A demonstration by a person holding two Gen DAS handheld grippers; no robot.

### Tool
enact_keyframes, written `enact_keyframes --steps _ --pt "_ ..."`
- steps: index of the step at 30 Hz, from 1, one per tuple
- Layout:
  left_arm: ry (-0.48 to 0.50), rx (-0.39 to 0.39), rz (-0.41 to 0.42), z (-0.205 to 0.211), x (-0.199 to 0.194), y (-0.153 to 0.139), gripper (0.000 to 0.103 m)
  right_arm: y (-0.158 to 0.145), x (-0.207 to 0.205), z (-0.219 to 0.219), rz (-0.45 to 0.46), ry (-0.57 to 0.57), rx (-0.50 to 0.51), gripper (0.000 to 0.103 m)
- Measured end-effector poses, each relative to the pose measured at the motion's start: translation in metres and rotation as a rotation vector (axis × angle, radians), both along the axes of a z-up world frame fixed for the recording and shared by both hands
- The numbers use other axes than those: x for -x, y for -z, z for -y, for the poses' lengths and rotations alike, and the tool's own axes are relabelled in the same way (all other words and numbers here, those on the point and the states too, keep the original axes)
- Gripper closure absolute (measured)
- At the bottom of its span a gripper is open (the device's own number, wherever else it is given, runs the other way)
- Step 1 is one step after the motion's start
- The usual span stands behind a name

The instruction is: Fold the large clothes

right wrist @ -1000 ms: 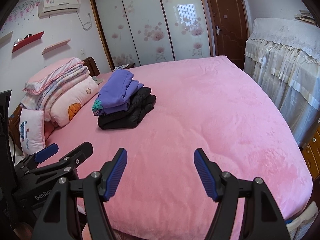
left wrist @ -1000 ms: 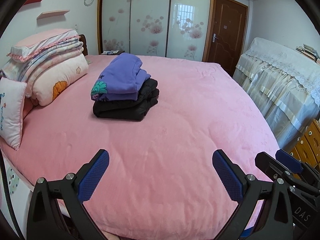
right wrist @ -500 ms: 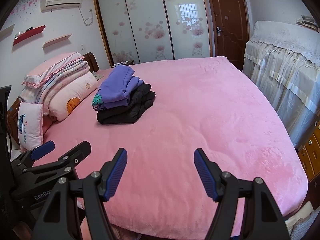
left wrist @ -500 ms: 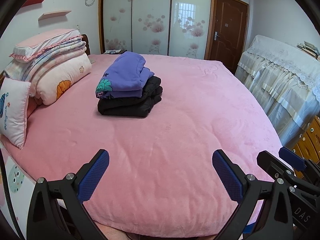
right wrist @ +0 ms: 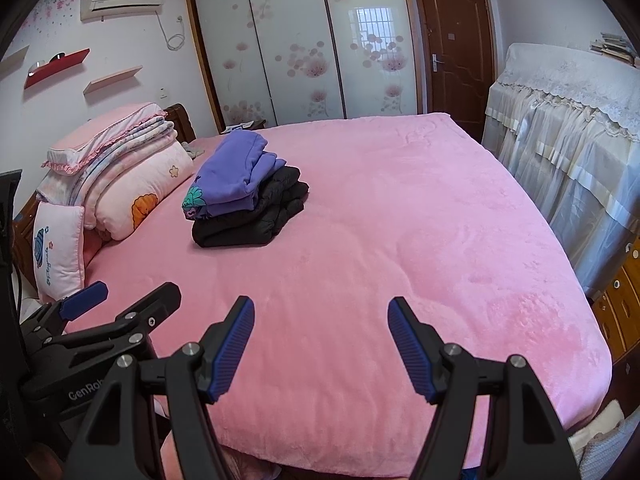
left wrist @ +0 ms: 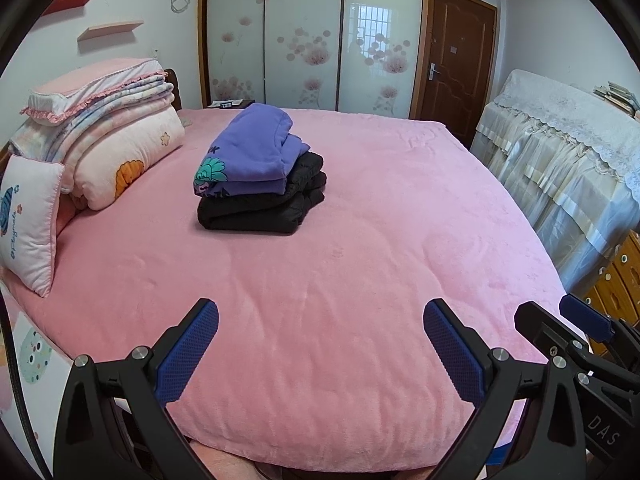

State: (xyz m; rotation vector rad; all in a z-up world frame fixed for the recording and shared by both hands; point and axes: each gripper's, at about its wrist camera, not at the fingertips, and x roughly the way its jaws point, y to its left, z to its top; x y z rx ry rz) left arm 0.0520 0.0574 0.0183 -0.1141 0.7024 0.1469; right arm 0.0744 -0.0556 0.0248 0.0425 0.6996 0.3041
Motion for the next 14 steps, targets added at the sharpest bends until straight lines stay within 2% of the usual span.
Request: enact_keyframes --steps 6,14 --pt "0.011 0.015 -0.008 -0.0017 -0.001 0.0021 0.002 0.0018 0.0033 0.006 -0.001 0.005 0.002 0.033" --pt "0.01 -0.003 -0.002 -0.0022 -0.0006 0.002 0.003 0.004 0.0061 0.0078 -0.005 0.005 0.008 0.033"
